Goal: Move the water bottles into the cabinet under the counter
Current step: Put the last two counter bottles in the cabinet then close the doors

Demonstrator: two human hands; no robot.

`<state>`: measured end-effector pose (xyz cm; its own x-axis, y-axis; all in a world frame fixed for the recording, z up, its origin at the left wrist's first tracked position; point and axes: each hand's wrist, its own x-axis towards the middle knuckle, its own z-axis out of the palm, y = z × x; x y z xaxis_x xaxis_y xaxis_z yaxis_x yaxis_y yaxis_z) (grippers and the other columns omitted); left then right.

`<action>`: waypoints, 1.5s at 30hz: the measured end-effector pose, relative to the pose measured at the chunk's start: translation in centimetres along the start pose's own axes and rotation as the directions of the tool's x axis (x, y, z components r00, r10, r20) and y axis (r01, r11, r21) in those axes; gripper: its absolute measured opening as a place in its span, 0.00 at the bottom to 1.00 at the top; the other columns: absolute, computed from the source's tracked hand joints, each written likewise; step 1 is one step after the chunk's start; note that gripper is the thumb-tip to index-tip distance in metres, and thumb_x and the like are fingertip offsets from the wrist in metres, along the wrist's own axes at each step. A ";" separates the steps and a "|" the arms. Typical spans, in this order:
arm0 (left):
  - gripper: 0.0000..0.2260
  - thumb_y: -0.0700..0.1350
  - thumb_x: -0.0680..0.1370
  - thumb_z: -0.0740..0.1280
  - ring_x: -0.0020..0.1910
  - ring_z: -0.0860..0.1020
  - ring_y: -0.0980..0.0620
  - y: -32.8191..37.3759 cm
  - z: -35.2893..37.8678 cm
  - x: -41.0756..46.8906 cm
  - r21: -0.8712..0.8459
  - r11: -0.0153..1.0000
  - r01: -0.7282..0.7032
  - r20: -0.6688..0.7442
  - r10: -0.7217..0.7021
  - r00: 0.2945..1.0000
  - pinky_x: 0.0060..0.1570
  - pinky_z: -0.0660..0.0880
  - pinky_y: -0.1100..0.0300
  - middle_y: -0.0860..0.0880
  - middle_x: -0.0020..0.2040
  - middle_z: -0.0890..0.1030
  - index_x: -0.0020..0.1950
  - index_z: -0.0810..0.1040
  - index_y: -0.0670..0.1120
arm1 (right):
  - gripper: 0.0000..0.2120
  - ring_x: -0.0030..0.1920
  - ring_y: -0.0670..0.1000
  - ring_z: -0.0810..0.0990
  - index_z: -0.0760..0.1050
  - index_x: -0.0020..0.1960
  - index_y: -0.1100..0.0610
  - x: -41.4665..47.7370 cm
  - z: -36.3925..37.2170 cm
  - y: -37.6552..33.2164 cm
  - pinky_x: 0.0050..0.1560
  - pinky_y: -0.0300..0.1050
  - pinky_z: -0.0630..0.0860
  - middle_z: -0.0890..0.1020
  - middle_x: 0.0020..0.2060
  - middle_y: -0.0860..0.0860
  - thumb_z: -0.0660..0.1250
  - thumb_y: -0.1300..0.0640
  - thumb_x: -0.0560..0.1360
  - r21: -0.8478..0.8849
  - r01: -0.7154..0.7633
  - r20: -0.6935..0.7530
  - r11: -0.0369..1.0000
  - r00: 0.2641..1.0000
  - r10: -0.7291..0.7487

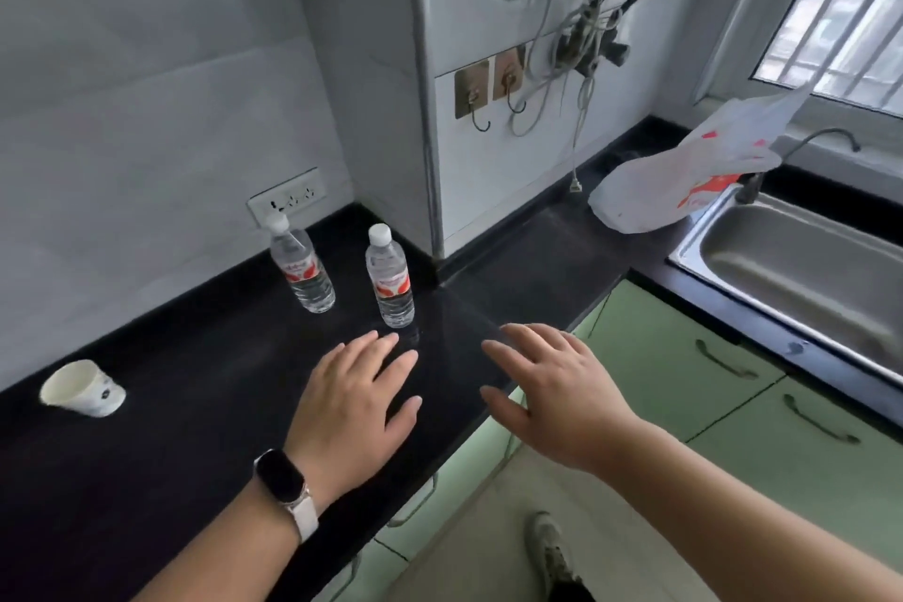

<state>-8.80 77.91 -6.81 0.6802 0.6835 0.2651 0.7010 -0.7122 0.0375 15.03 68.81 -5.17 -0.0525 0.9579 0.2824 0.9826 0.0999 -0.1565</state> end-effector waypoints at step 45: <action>0.42 0.44 0.68 0.81 0.65 0.75 0.54 -23.3 9.9 13.3 -0.724 0.126 0.678 0.406 -0.717 0.567 0.67 0.71 0.50 0.54 0.68 0.75 0.78 0.63 0.52 | 0.39 0.55 0.41 0.79 0.64 0.67 0.41 26.7 15.2 3.0 0.60 0.47 0.77 0.78 0.53 0.36 0.81 0.46 0.62 0.573 -0.431 0.595 0.697 0.803 0.007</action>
<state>-13.95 105.23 -13.72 -0.0301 0.9631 -0.2676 0.3940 0.2574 0.8823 13.86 98.81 -12.45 -0.1412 0.9305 -0.3379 0.6056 -0.1888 -0.7731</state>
